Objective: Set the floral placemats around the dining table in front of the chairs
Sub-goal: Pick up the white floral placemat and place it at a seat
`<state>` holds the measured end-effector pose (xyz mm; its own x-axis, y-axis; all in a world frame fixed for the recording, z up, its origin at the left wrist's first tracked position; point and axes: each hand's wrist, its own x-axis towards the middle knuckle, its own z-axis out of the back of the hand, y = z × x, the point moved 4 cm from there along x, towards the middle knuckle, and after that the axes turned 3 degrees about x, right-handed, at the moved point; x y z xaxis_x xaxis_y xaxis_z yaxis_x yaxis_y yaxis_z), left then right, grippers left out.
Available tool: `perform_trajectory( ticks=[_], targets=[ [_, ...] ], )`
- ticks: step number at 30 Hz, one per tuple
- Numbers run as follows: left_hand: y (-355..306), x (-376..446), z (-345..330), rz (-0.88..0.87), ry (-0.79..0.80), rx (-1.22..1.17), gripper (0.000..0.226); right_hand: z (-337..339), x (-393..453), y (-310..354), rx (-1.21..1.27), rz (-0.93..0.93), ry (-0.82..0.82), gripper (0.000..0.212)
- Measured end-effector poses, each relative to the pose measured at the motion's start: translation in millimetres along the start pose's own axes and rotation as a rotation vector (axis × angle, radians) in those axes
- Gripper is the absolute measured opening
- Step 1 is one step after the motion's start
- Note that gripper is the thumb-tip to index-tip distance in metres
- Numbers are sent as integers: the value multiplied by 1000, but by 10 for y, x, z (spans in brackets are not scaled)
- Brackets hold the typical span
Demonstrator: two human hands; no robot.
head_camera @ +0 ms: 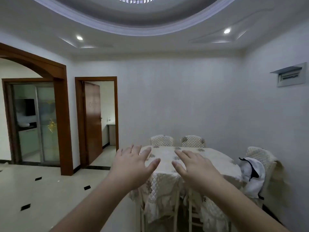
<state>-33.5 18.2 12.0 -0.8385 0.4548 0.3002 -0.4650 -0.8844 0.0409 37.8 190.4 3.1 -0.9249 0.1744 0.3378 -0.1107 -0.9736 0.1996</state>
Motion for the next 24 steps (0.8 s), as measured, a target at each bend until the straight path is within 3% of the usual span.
perform_trajectory(
  ticks=[12, 24],
  targets=[
    [474, 182, -473, -18, 11, 15, 69, -471, 287, 92, -55, 22, 55, 60],
    [5, 1348, -936, -65, 69, 42, 67, -765, 1065, -888, -59, -15, 35, 58]
  ],
)
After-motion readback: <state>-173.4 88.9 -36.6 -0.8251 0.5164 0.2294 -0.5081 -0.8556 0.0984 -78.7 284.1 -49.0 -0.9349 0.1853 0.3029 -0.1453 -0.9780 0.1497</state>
